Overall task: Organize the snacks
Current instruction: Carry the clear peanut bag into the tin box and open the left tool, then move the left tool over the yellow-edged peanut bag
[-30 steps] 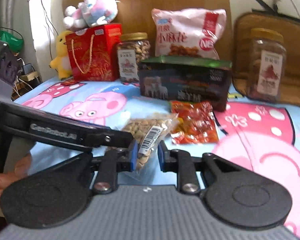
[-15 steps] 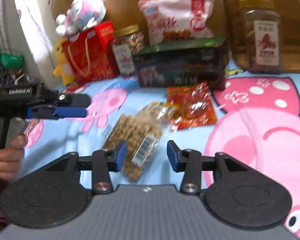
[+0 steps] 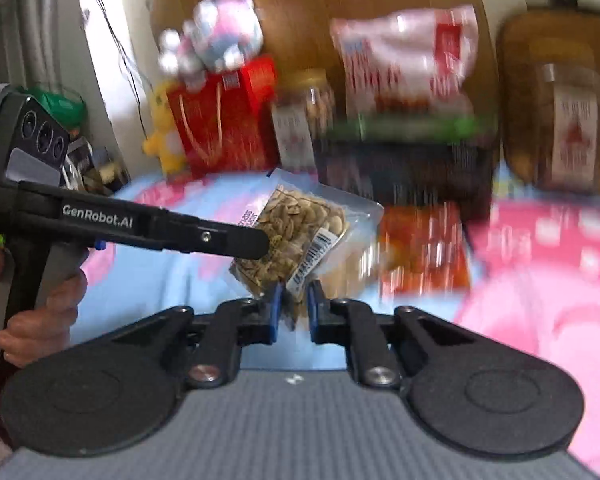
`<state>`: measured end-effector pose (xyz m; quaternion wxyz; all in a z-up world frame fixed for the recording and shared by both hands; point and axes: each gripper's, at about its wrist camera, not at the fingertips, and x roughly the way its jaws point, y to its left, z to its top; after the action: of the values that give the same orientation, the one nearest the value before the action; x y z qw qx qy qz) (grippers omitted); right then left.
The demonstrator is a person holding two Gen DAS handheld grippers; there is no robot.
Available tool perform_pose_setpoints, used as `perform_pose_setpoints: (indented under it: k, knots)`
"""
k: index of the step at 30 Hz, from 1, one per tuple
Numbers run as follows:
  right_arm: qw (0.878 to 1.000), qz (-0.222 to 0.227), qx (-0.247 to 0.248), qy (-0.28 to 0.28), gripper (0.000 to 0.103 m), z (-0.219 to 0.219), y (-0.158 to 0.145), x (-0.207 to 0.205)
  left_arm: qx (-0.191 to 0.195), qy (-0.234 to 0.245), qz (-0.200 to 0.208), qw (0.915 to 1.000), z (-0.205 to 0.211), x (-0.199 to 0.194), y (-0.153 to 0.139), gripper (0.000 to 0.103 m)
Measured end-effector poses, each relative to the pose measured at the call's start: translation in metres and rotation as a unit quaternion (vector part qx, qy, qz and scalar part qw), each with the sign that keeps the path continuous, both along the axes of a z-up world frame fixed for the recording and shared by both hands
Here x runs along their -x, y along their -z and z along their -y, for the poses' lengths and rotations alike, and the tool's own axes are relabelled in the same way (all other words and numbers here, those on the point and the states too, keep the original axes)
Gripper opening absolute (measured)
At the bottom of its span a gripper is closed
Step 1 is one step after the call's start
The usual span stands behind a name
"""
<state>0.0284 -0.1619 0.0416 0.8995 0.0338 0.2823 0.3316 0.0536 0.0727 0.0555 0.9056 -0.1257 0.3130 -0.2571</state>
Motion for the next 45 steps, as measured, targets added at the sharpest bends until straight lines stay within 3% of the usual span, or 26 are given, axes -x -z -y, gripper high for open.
perform_pose_setpoints:
  k: [6,11,15,18,19,22,28,32,34,37,39,41,42,43,44,45]
  knots:
    - [0.997,0.068,-0.019,0.018,0.017,-0.008,-0.030,-0.057,0.009,-0.038,0.064,0.9972,0.005,-0.055,-0.040,0.037]
    - [0.995,0.085,0.003,0.045,0.017,-0.012,-0.026,-0.119,-0.020,-0.063,0.070,0.9953,0.026,-0.120,-0.040,0.038]
    - [0.996,0.064,0.010,0.068,0.018,-0.008,-0.011,-0.154,-0.031,-0.077,0.049,0.9953,0.039,-0.159,-0.024,0.038]
    - [0.995,0.051,0.004,0.085,0.031,-0.003,-0.002,-0.163,-0.051,-0.092,0.032,0.9939,0.047,-0.173,-0.012,0.039]
    - [0.994,0.048,0.001,0.098,0.039,-0.001,-0.001,-0.165,-0.057,-0.097,0.027,0.9933,0.048,-0.176,-0.008,0.039]
    - [0.992,0.043,-0.021,0.114,0.043,0.010,-0.001,-0.165,-0.060,-0.100,0.018,0.9930,0.048,-0.176,0.000,0.041]
    - [0.988,0.042,-0.060,0.132,0.043,0.035,-0.007,-0.129,-0.033,-0.100,0.042,0.9936,0.033,-0.137,-0.012,0.048]
    - [0.989,0.001,-0.083,0.122,0.043,0.052,0.006,-0.100,-0.006,-0.072,0.034,0.9968,0.026,-0.105,-0.010,0.048]
    - [0.988,-0.032,-0.077,0.127,0.043,0.058,0.021,-0.092,0.004,-0.051,0.008,0.9987,0.030,-0.100,-0.001,0.054]
    - [0.985,-0.086,-0.070,0.132,0.044,0.060,0.043,-0.088,0.011,-0.028,-0.051,0.9983,0.043,-0.109,0.018,0.076]
    - [0.985,-0.113,-0.064,0.111,0.047,0.056,0.052,-0.090,-0.003,-0.017,-0.071,0.9973,0.056,-0.118,0.030,0.080]
    - [0.990,-0.096,-0.038,0.099,0.050,0.046,0.050,-0.086,-0.015,-0.015,-0.103,0.9945,0.066,-0.128,0.041,0.076]
    - [0.992,-0.084,-0.016,0.095,0.050,0.039,0.048,-0.082,-0.010,-0.011,-0.116,0.9931,0.069,-0.130,0.046,0.069]
    - [0.993,-0.069,0.008,0.091,0.039,0.033,0.045,-0.077,-0.002,-0.002,-0.123,0.9924,0.072,-0.129,0.048,0.055]
    - [0.994,-0.058,0.025,0.090,0.028,0.028,0.044,-0.071,-0.007,-0.002,-0.119,0.9928,0.076,-0.124,0.047,0.051]
    - [0.994,-0.049,0.035,0.086,0.007,0.026,0.042,-0.065,-0.018,-0.006,-0.109,0.9938,0.079,-0.119,0.045,0.050]
